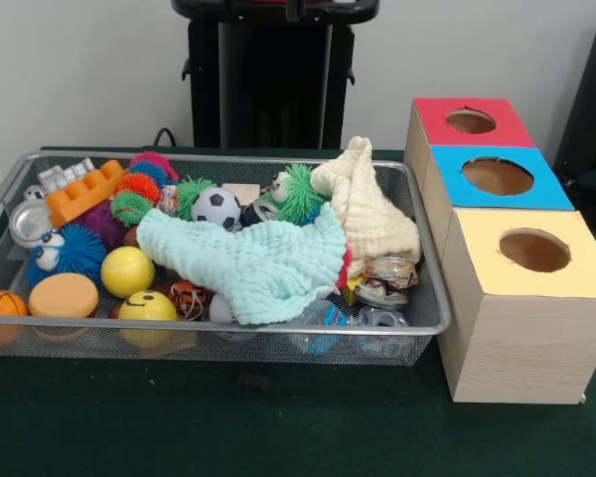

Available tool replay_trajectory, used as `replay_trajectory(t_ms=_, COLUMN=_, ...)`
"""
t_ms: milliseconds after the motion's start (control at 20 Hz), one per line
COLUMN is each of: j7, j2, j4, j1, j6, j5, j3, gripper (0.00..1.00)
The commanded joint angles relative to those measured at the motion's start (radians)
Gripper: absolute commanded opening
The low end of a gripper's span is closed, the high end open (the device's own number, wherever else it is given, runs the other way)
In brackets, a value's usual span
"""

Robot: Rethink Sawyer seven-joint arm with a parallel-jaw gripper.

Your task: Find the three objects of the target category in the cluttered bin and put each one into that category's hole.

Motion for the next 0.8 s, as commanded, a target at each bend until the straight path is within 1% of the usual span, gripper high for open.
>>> replay_trajectory(t_ms=50, j7=-0.448, j2=-0.101, j4=0.181, j1=-0.216, j6=-0.177, j5=0.049, j3=0.274, gripper=1.0)
replay_trajectory(t_ms=150, j7=-0.409, j2=-0.085, j4=0.15, j1=-0.227, j6=-0.159, j5=0.026, j3=0.282, gripper=1.0)
replay_trajectory(t_ms=250, j7=-0.383, j2=-0.02, j4=0.1, j1=-0.262, j6=-0.141, j5=-0.026, j3=0.302, gripper=1.0)
replay_trajectory(t_ms=300, j7=-0.364, j2=0.027, j4=0.07, j1=-0.277, j6=-0.142, j5=-0.059, j3=0.304, gripper=1.0)
replay_trajectory(t_ms=400, j7=-0.341, j2=0.136, j4=-0.029, j1=-0.281, j6=-0.114, j5=-0.13, j3=0.294, gripper=1.0)
replay_trajectory(t_ms=500, j7=-0.336, j2=0.235, j4=-0.13, j1=-0.286, j6=-0.103, j5=-0.179, j3=0.292, gripper=1.0)
replay_trajectory(t_ms=600, j7=-0.335, j2=0.303, j4=-0.228, j1=-0.274, j6=-0.058, j5=-0.211, j3=0.282, gripper=1.0)
replay_trajectory(t_ms=800, j7=-0.337, j2=0.394, j4=-0.363, j1=-0.264, j6=0.004, j5=-0.251, j3=0.287, gripper=1.0)
